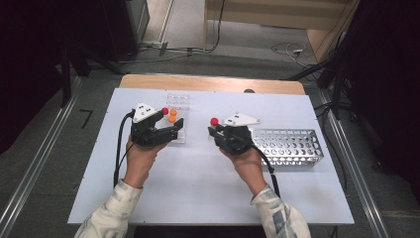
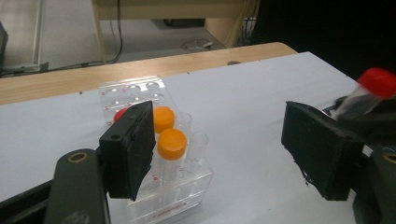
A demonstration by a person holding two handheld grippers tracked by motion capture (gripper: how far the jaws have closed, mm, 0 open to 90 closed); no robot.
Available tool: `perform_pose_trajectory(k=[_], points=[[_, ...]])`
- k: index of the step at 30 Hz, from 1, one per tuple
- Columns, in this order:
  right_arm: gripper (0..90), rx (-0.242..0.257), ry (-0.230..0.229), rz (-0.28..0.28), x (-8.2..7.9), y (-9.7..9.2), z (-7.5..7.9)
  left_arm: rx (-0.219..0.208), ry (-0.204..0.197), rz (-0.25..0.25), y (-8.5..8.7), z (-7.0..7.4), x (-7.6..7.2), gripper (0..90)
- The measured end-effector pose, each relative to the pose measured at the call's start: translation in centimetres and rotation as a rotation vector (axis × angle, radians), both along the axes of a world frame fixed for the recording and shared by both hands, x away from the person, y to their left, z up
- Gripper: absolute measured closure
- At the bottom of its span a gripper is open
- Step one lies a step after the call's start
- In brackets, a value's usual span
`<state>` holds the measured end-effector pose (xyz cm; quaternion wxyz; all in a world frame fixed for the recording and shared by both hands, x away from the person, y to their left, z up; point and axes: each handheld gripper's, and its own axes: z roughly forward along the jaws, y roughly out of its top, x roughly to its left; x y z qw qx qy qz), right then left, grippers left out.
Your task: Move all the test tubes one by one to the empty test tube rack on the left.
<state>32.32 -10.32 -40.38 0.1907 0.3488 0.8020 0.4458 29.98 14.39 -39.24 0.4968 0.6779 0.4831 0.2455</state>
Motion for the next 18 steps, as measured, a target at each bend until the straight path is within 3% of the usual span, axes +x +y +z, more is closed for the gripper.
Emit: perform_pose_trajectory(k=[10, 18], points=[[71.3, -0.02, 0.039, 0.091, 0.0, 5.5, -1.4, 0.018, -0.005, -0.085, -1.8, 0.0, -0.7, 29.7], [71.4, -0.012, 0.033, 0.122, -0.4, 6.8, -1.1, 0.037, -0.004, -0.112, -2.0, -0.4, -0.9, 55.9]])
